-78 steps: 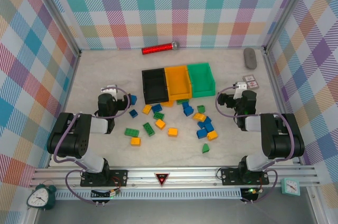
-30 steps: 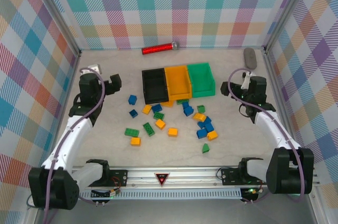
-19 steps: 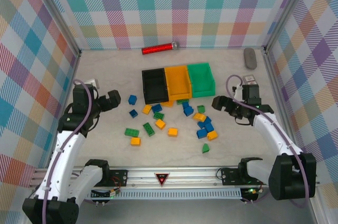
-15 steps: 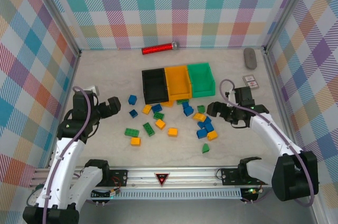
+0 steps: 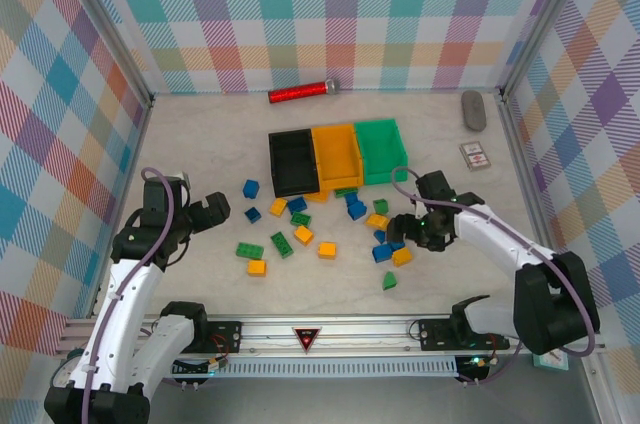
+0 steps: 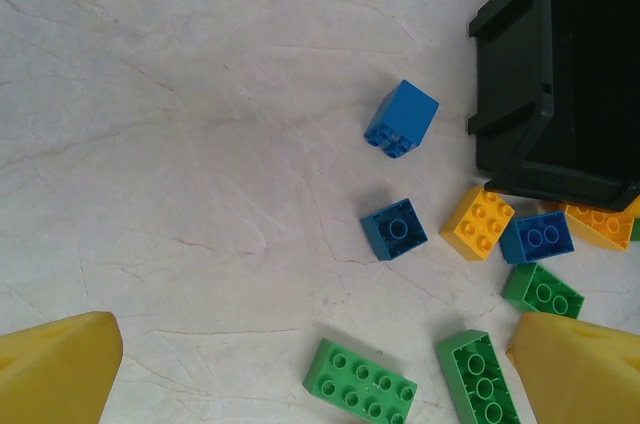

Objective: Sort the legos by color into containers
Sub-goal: Pick up the lego from the center of the table.

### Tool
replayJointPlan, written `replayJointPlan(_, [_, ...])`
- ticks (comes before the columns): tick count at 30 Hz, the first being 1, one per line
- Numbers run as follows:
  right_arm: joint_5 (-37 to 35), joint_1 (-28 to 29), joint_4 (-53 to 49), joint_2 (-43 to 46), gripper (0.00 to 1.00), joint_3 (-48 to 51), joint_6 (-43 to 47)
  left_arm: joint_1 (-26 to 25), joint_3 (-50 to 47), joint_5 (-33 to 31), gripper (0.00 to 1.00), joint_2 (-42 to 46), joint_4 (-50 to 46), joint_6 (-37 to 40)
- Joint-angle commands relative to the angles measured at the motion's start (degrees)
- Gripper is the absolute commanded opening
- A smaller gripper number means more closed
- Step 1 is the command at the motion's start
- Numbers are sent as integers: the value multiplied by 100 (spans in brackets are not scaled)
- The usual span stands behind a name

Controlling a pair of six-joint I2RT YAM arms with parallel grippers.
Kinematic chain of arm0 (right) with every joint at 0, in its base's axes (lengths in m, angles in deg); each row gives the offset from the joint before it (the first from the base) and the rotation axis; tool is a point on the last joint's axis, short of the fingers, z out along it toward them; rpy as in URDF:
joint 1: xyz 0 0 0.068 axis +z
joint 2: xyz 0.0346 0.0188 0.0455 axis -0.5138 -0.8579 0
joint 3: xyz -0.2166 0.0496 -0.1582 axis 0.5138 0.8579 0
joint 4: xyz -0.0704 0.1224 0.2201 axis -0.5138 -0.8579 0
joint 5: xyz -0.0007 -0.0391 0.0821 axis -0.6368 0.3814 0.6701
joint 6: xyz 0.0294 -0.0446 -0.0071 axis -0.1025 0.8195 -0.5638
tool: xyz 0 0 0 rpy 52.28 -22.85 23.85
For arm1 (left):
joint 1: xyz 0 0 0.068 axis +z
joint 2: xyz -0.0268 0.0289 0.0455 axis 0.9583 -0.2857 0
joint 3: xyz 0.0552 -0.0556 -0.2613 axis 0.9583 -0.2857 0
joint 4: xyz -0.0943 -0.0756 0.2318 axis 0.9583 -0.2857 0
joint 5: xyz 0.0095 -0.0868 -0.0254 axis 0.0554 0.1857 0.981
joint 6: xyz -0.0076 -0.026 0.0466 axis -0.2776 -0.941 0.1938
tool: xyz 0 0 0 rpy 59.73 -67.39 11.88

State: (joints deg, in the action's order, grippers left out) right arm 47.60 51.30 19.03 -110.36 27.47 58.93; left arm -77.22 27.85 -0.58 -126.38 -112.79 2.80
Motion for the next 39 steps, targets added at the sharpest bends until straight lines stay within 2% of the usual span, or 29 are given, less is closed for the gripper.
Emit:
replayJointPlan(1, [-319, 236, -381, -174, 78, -305, -54, 65, -78, 112, 100, 13, -70, -53])
replayJointPlan(15, [-694, 655, -777, -494, 67, -568, -151, 61, -98, 273, 100, -48, -18, -18])
replayJointPlan(30, [-862, 812, -383, -1171, 60, -880, -58, 59, -93, 346, 100, -44, 4, 12])
replayJointPlan(39, [-865, 853, -296, -1389, 37, -867, -27, 61, -106, 365, 100, -54, 9, 23])
